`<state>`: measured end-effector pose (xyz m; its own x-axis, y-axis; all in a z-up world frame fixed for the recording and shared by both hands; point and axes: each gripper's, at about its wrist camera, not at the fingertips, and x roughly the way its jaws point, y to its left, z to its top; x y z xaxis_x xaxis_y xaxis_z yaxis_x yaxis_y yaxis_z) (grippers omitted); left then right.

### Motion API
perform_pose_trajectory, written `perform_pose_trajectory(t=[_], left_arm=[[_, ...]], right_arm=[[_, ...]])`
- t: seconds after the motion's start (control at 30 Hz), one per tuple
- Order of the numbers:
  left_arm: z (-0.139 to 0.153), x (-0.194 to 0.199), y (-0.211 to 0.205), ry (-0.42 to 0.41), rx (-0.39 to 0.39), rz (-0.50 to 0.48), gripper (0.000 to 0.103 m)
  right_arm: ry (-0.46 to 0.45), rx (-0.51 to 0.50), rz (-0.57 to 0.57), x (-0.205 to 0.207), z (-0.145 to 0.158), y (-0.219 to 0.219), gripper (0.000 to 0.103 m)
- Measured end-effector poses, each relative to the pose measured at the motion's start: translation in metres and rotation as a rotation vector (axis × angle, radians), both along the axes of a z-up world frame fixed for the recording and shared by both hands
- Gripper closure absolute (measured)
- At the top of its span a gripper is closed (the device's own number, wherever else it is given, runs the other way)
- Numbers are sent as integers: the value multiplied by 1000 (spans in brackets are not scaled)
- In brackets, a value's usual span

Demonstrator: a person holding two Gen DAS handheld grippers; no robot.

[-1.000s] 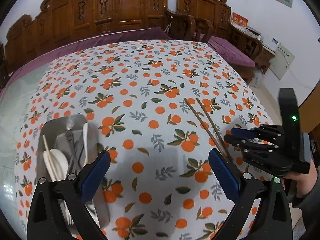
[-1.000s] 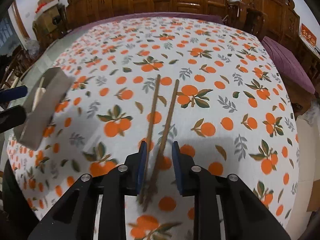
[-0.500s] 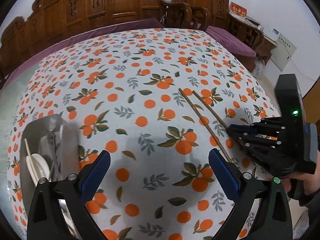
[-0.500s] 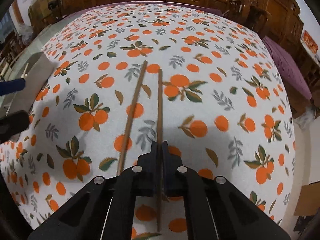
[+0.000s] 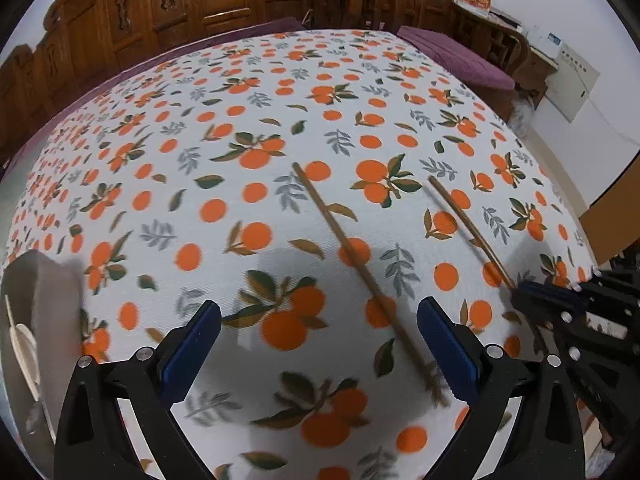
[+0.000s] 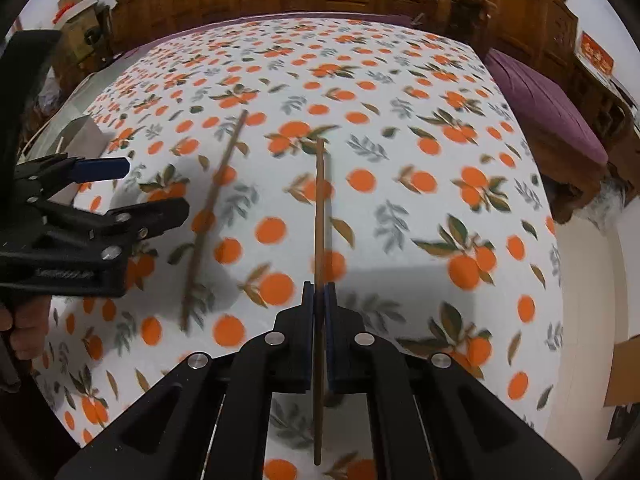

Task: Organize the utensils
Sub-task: 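Grasp one wooden chopstick with the right gripper and lift it, then carry the wooden chopstick over the grey tray with the right gripper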

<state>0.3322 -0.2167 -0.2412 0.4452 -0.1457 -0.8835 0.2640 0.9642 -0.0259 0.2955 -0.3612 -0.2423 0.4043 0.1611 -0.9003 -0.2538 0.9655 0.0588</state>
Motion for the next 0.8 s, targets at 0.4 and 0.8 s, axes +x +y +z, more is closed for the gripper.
perform_pose_trajectory(t=[0.4, 0.8], left_arm=[[-17, 1, -23, -2, 41, -2, 43], [-11, 4, 13, 90, -19, 11, 99]], right_arm=[[-10, 16, -15, -8, 0, -12, 97], [-51, 28, -35, -22, 24, 3, 97]])
